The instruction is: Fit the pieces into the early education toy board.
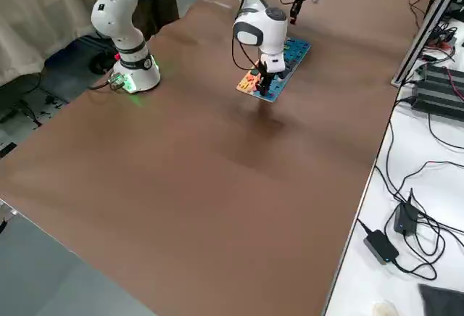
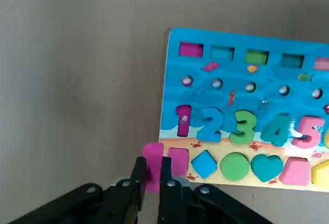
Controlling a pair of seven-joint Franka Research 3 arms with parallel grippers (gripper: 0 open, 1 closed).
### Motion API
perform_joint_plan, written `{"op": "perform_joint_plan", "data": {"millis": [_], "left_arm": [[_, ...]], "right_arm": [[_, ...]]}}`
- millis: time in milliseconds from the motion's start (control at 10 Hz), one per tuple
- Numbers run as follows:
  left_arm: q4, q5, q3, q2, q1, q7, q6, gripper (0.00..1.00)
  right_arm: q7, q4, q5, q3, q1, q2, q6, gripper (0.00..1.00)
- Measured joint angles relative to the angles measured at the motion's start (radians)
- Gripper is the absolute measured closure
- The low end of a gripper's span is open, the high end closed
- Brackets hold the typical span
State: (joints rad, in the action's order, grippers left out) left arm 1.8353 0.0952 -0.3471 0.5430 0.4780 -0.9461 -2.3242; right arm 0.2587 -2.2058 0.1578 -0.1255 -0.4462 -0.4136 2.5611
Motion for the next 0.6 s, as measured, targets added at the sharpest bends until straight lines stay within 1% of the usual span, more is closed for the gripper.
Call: {"op": "perform_joint_plan", "data": {"millis": [300,600], "left_arm": [[-0.074,0.01,0.02,0.086,0.025,-0.001,-0.001,0.85],[-0.124,0.016,0.046,0.126,0.053,-0.001,-0.001,0.85]], "right_arm": [[0.0,0.0,0.0,0.002,-0.004,-0.001,0.006,0.64],[0.0,0.0,0.0,0.002,-0.006,-0.001,0.009,0.64]]}}
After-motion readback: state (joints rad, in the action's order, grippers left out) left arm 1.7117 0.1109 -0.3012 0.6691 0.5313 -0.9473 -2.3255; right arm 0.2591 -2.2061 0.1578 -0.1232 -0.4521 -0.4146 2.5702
